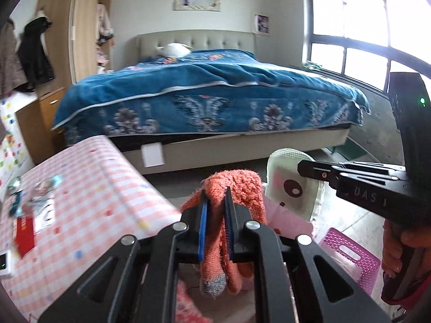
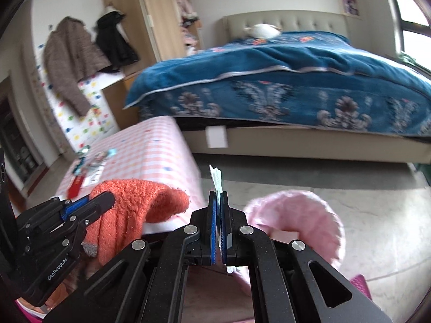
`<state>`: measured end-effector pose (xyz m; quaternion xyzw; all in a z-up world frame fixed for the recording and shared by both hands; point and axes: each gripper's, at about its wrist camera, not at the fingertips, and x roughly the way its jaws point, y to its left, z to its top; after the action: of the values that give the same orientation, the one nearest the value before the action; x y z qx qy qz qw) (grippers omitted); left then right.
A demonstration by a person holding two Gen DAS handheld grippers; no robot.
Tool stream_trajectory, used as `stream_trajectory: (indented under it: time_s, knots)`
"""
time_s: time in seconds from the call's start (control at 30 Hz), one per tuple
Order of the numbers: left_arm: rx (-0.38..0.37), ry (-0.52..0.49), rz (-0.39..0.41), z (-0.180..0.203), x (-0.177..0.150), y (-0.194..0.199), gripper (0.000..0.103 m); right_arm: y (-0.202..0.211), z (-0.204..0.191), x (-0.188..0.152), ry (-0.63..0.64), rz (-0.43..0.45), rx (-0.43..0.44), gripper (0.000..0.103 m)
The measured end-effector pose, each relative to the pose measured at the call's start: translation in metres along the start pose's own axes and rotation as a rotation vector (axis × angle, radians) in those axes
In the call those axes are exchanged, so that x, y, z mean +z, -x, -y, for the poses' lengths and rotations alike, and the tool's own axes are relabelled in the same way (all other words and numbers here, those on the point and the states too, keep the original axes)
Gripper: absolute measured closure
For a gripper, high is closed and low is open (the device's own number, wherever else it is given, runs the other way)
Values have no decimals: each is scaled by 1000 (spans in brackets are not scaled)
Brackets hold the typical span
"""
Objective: Collect trash
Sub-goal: 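Carry the glove and disc over the wastebasket and open both tools, then move both tools back over the table toward the snack packets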
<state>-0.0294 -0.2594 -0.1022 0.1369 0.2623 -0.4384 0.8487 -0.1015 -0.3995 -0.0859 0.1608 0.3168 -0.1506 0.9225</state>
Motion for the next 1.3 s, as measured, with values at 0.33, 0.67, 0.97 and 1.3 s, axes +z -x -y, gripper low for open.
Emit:
stream_trajectory:
  time_s: [0.33,0.67,0.97,1.3]
  knots:
    - [-87,-55,-61,42,16,-64,93,-15,77,-4,-110,-13,-84,101]
    - [-92,-6,-118,31,22,-95,56,-41,117,-1,-201,-31,-118,66]
    - [39,47,-65,-5,17,-45,56,-32,98,-1,-163,-24,-81,65]
    - [176,129,-33,-53,-4,21,52,-17,20,1,-25,-25,10,65]
